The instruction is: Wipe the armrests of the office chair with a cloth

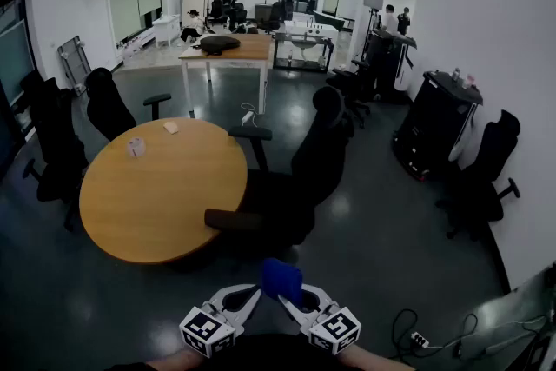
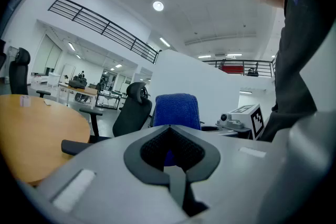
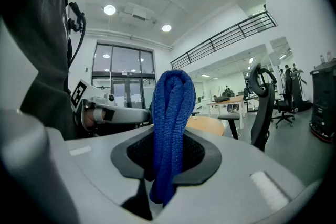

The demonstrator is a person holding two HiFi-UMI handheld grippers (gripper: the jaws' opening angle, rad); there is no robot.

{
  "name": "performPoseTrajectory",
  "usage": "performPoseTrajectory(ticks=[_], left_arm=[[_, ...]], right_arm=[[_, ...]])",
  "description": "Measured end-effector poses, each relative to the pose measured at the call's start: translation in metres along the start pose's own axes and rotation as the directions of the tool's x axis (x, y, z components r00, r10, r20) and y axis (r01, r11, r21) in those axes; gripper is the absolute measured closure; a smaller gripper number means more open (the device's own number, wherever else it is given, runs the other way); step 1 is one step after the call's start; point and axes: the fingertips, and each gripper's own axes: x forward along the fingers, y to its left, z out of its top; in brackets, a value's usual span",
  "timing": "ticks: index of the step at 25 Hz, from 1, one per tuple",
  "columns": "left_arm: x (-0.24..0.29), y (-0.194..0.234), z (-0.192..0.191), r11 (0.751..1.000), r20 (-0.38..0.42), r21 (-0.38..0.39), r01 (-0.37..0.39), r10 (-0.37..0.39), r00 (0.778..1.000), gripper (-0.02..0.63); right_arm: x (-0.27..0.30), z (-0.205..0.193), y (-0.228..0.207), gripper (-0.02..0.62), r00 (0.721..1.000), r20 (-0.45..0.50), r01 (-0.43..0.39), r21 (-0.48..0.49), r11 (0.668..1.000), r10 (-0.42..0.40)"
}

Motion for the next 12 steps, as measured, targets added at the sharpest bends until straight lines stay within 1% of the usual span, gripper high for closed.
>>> performPoseTrajectory(ticks=[4, 9, 12], left_arm=[[0.008, 0.000, -0.003, 1.000, -0.006, 0.001, 0.003, -0.003, 1.000, 0.594], [0.020, -0.003, -0.005, 1.000, -0.017, 0.003, 0.005, -0.005, 1.000, 0.594], [0.028, -0.007, -0.006, 1.000, -0.025, 0.005, 0.001, -0.001, 1.000, 0.594]], right_arm=[[-0.001, -0.004, -0.007, 0.500, 1.000, -0.013, -0.002, -0.017, 1.000, 0.002], [-0.007, -0.005, -0.019, 0.500, 1.000, -0.010, 0.000, -0.008, 1.000, 0.000], [-0.013, -0.004, -0.029, 0.499, 1.000, 0.003, 0.003, 0.016, 1.000, -0.003]])
